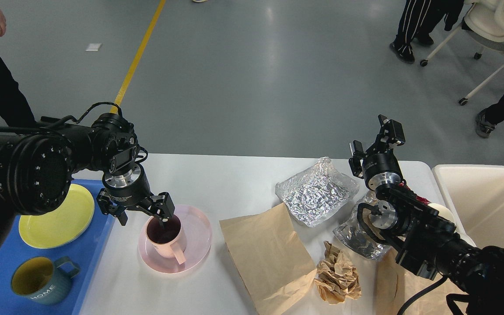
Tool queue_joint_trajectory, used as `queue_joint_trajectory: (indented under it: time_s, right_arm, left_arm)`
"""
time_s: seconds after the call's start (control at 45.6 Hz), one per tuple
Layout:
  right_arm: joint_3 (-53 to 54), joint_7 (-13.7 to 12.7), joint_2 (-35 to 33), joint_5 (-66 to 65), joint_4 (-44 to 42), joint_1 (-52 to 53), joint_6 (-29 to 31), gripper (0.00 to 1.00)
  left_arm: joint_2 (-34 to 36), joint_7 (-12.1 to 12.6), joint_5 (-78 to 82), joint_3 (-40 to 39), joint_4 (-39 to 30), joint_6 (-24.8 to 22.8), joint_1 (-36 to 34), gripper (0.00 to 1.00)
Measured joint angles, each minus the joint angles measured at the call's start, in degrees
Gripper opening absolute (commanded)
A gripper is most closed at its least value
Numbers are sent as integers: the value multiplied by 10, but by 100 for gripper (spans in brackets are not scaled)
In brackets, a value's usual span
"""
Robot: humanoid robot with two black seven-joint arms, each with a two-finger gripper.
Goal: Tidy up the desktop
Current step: 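Lower the left gripper into the pink bowl and grasp the pink cup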
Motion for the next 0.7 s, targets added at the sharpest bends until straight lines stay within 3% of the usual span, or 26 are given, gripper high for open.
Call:
queue_joint_trajectory:
  time_s: [0.285, 0.373, 0.57, 0.702]
  right_arm:
    - [0, 0, 0, 0, 0, 0, 0, 100]
    - [0, 0, 0, 0, 0, 0, 0, 100]
    - [0, 0, 0, 0, 0, 0, 0, 100]
    - [0, 0, 0, 0, 0, 0, 0, 100]
  left_arm:
    - [-14, 1, 0, -10, 37, 0, 36, 93]
    - [-17, 1, 0, -18, 49, 0, 46, 85]
    - [-19, 2, 0, -21, 56, 0, 49, 39]
    - [-19, 17, 0, -21, 56, 0, 51, 12]
